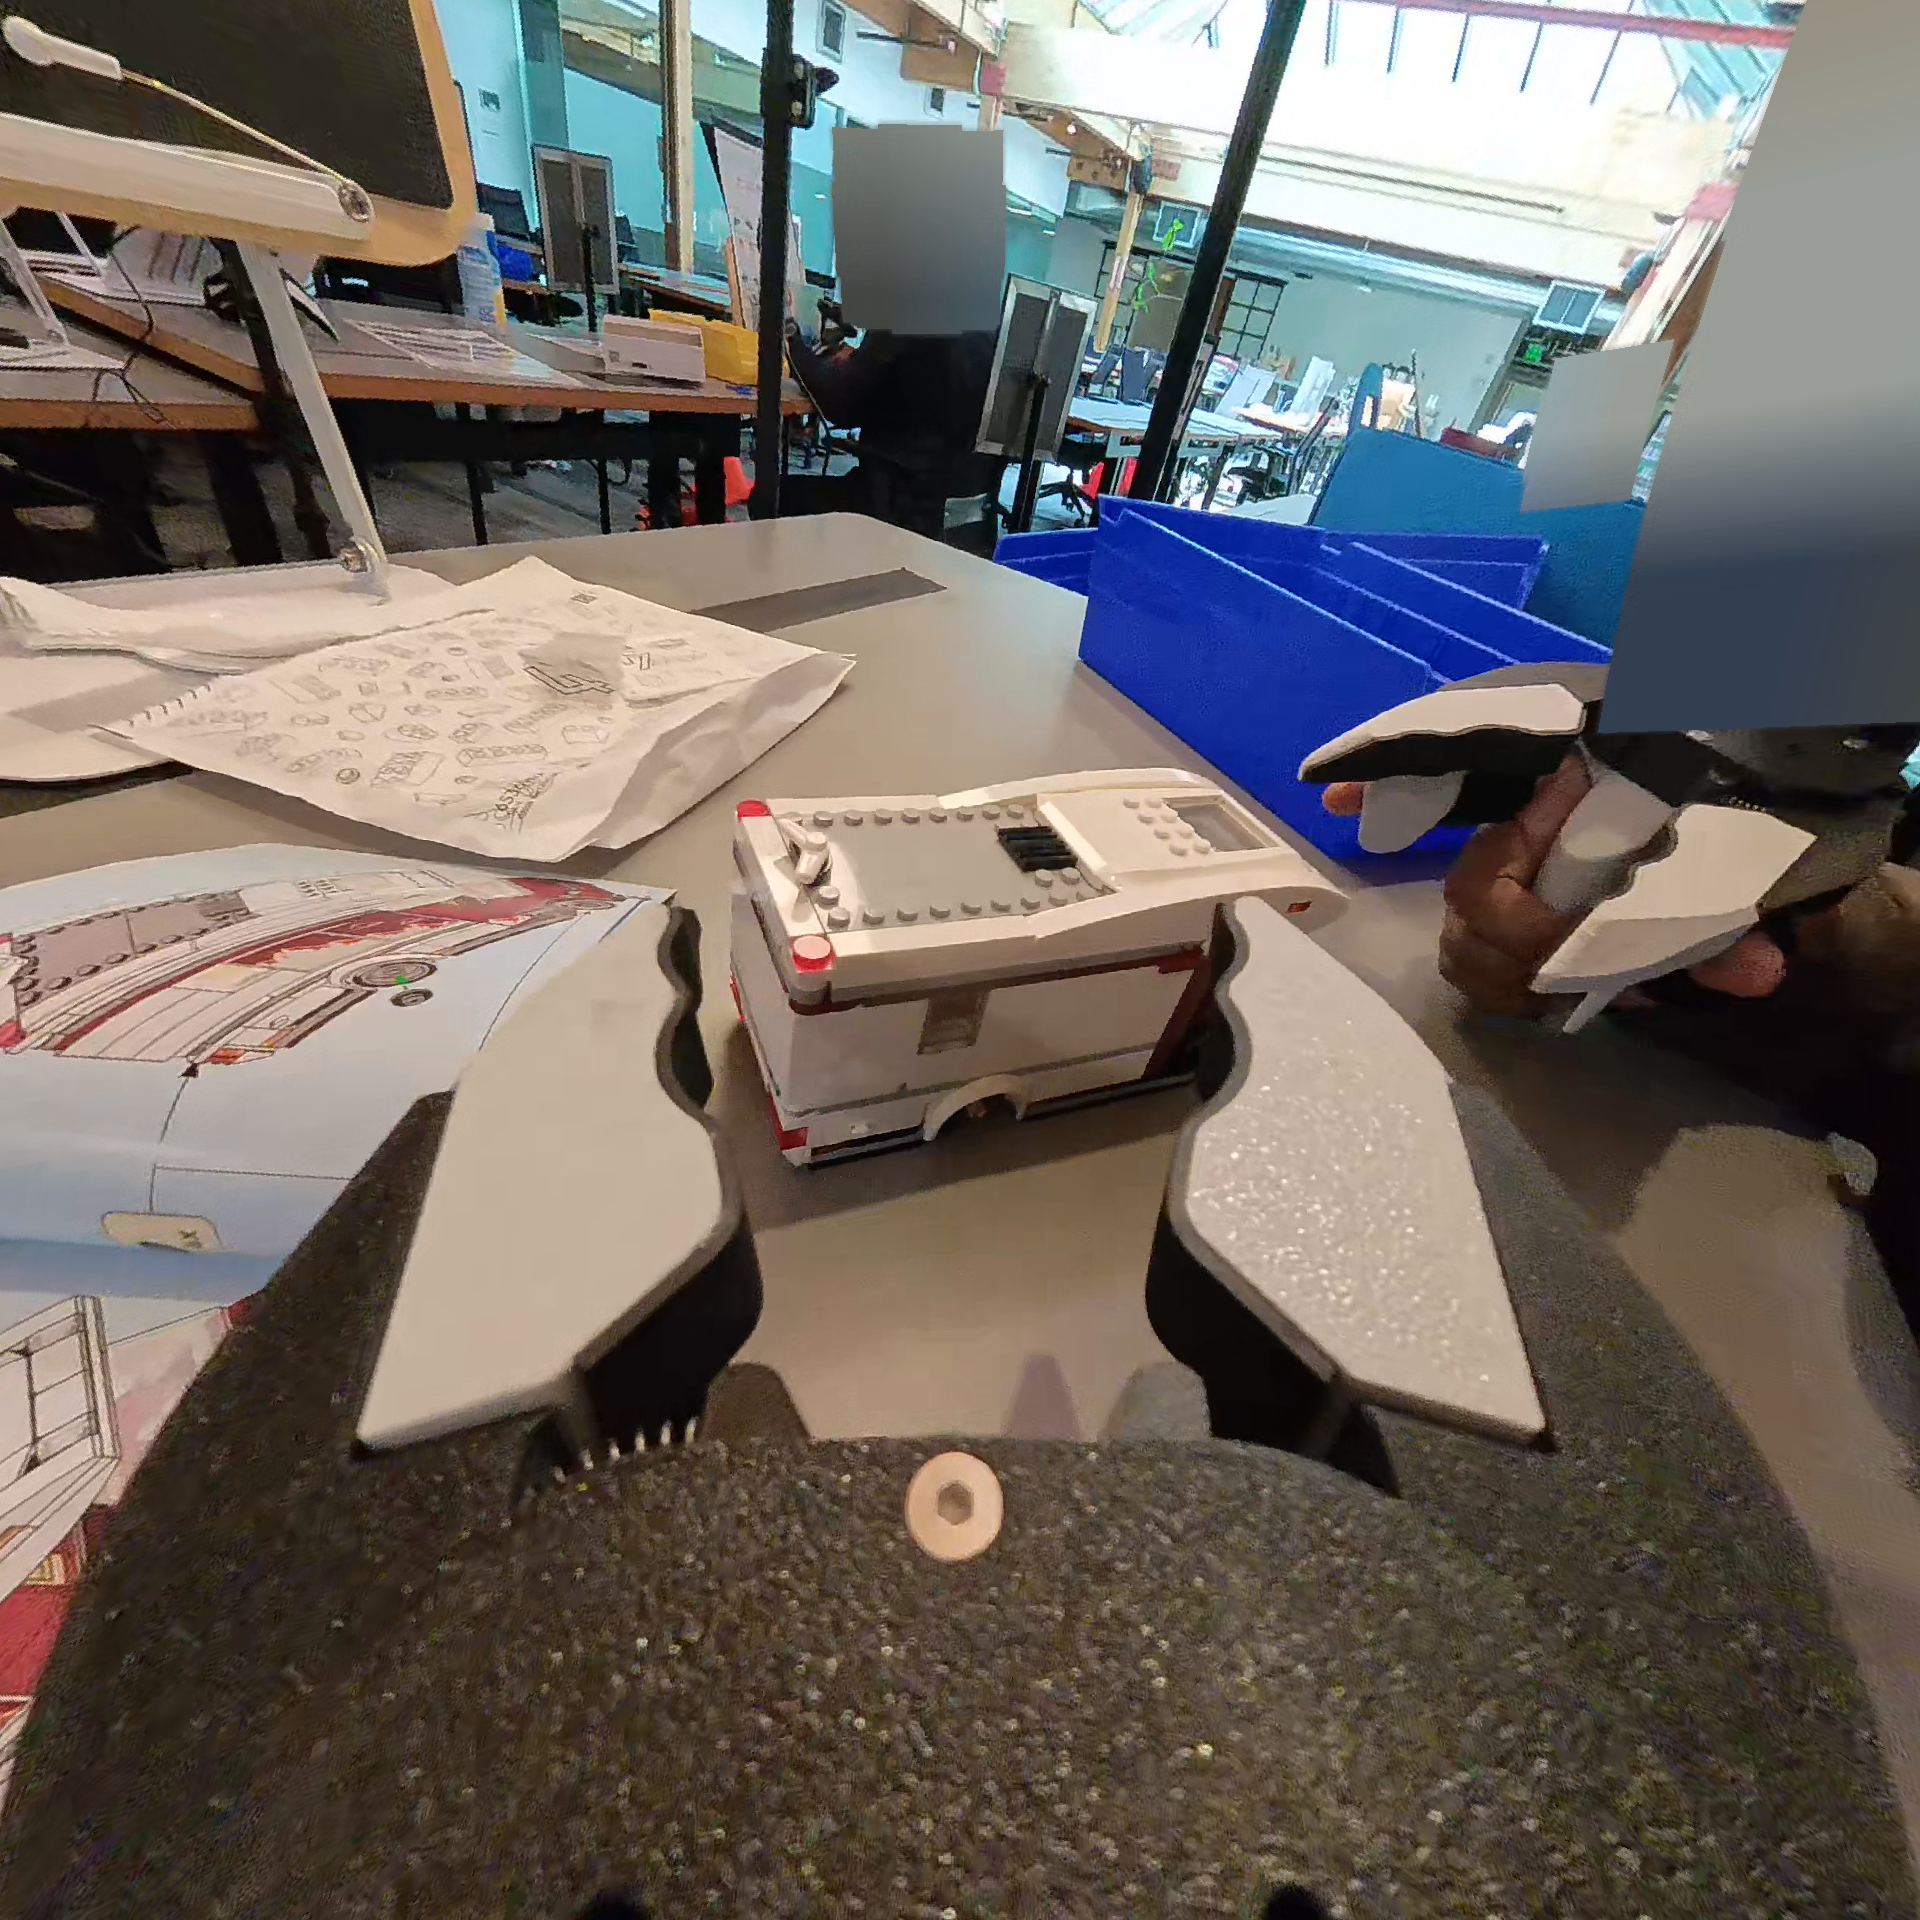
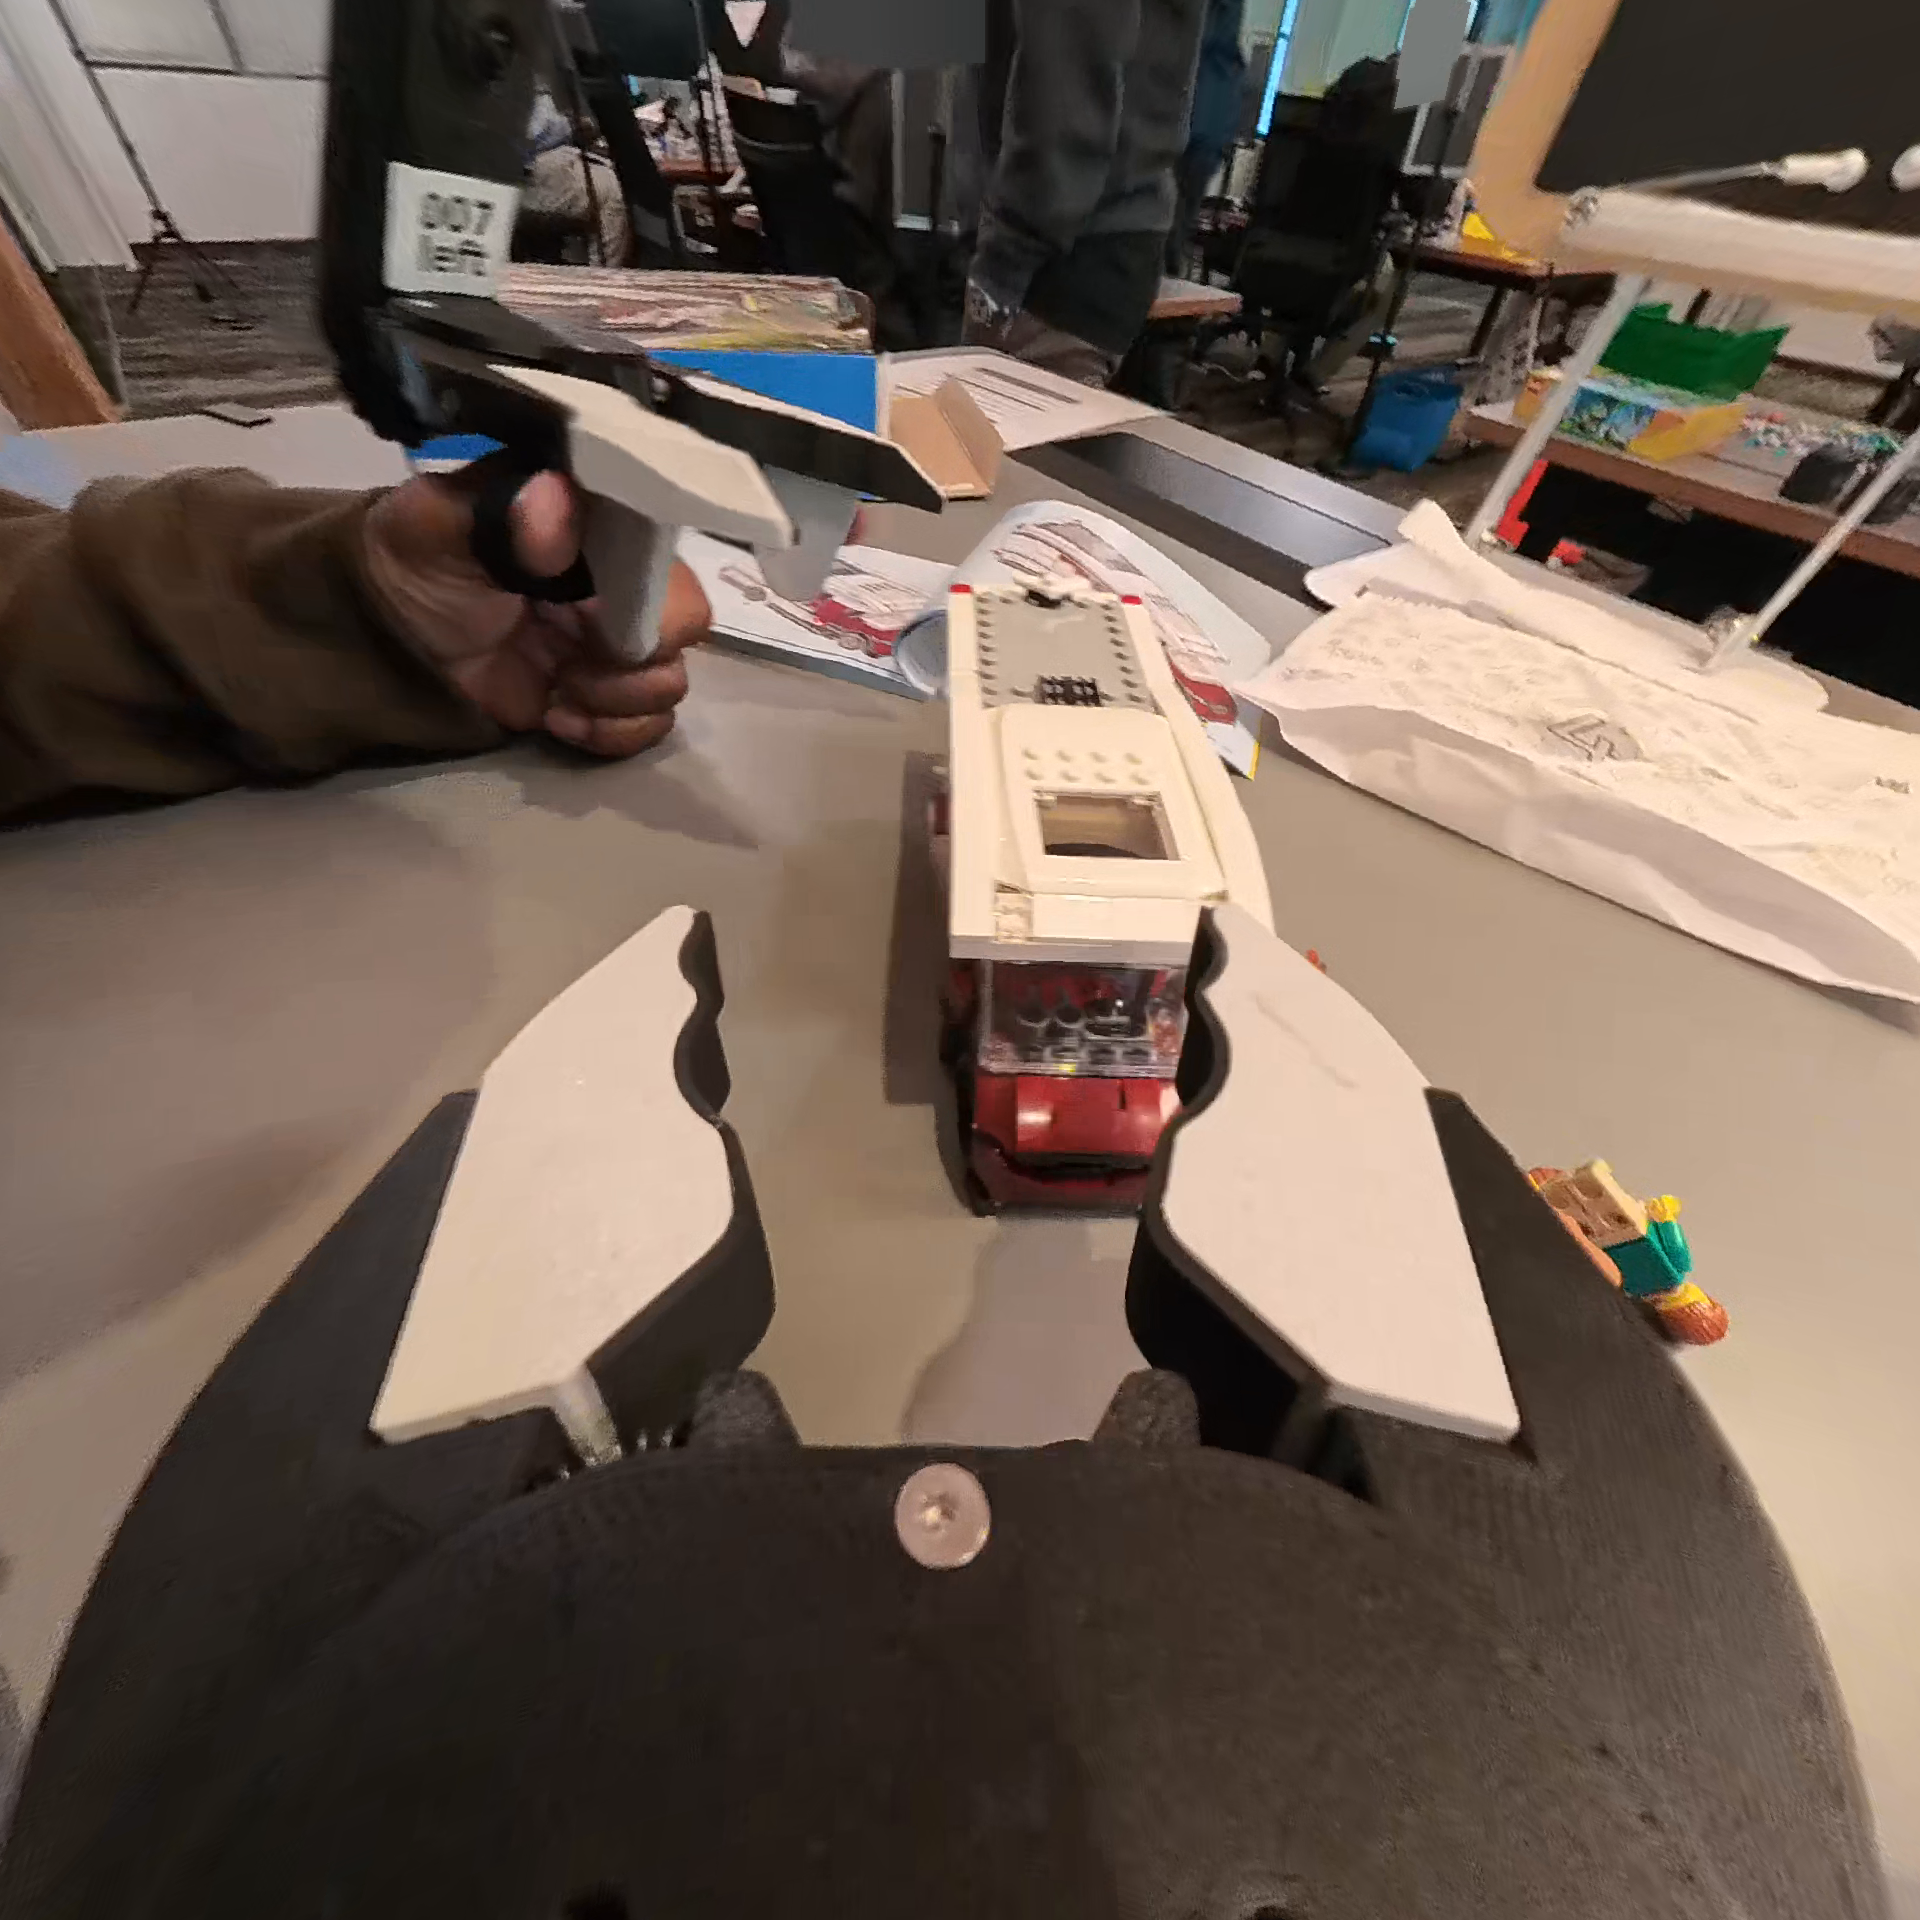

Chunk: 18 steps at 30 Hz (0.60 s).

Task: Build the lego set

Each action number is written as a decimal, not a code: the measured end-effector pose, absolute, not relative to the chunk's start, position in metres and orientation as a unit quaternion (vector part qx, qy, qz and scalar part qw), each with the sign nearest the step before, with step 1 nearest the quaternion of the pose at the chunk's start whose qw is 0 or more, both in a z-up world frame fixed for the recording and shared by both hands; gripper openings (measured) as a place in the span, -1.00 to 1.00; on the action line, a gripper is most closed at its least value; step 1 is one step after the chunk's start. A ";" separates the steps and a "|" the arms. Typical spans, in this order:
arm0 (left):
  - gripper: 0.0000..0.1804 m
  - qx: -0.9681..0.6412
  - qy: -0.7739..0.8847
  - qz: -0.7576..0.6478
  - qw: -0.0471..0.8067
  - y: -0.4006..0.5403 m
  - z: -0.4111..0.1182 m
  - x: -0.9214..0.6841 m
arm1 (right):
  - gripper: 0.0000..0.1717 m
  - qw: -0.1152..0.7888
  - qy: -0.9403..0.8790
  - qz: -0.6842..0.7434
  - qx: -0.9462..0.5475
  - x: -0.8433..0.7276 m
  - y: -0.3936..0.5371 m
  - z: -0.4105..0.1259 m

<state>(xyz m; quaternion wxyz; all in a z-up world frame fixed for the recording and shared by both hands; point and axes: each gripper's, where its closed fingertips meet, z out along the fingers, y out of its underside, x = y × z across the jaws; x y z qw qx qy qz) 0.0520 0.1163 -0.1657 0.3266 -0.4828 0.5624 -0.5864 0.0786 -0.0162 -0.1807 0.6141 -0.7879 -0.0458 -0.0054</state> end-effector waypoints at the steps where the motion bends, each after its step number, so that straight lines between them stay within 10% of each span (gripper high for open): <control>1: 0.02 -0.485 0.559 -0.588 0.326 0.117 -0.165 0.050 | -0.02 0.615 -0.058 -0.012 -0.786 0.074 -0.021 -0.176; 11: -0.02 -0.465 0.598 -0.550 0.350 0.101 -0.171 0.048 | -0.40 0.546 -0.028 -0.169 -0.820 0.129 -0.151 -0.123; 18: -0.05 -0.463 0.603 -0.541 0.359 0.102 -0.171 0.048 | -0.38 0.258 -0.029 -0.185 -0.948 0.295 -0.219 -0.155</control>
